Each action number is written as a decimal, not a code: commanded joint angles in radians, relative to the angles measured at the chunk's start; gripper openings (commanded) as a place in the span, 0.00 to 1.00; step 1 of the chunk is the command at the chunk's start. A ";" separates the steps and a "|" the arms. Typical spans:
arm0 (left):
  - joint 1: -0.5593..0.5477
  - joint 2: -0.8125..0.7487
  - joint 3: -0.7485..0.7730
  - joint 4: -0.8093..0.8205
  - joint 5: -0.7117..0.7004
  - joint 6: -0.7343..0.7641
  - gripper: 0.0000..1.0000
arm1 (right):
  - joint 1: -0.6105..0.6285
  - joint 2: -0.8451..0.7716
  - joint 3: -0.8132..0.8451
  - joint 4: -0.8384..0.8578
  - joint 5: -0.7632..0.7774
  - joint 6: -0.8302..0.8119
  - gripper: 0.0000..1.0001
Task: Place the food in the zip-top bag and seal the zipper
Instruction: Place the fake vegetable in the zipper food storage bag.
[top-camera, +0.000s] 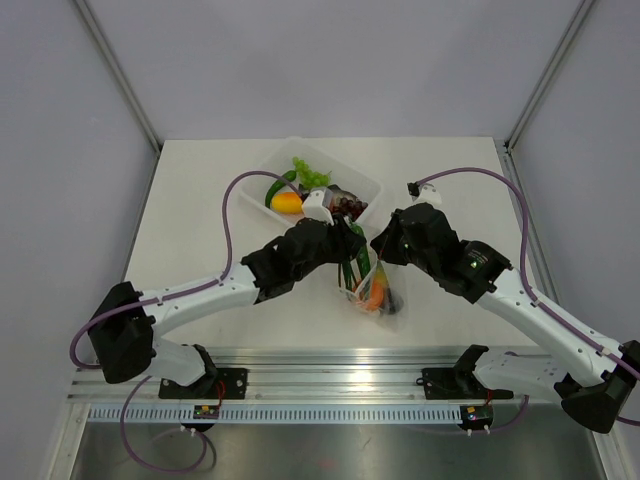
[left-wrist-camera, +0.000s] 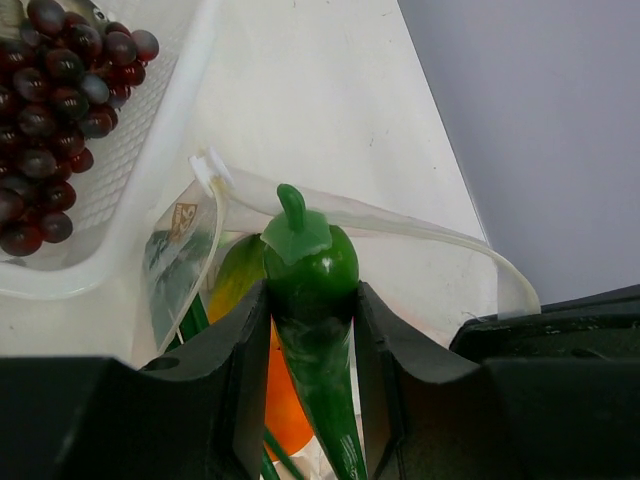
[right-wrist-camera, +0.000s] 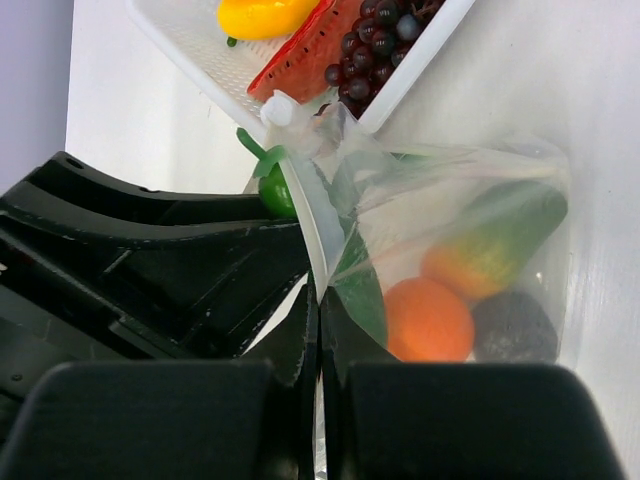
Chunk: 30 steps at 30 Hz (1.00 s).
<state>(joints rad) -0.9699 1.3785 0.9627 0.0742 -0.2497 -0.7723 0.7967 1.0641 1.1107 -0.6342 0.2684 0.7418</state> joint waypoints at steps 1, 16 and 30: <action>-0.015 0.025 -0.013 0.114 -0.048 -0.058 0.00 | 0.009 -0.015 0.023 0.022 0.000 0.014 0.00; -0.069 0.019 -0.044 0.076 -0.036 -0.065 0.94 | 0.009 -0.019 0.021 0.021 0.005 0.016 0.00; -0.095 -0.308 -0.120 -0.157 -0.080 0.059 0.35 | 0.010 -0.016 0.011 0.039 -0.012 0.019 0.00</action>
<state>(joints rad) -1.0626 1.1320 0.8547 -0.0326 -0.2787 -0.7647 0.7967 1.0622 1.1107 -0.6426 0.2676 0.7425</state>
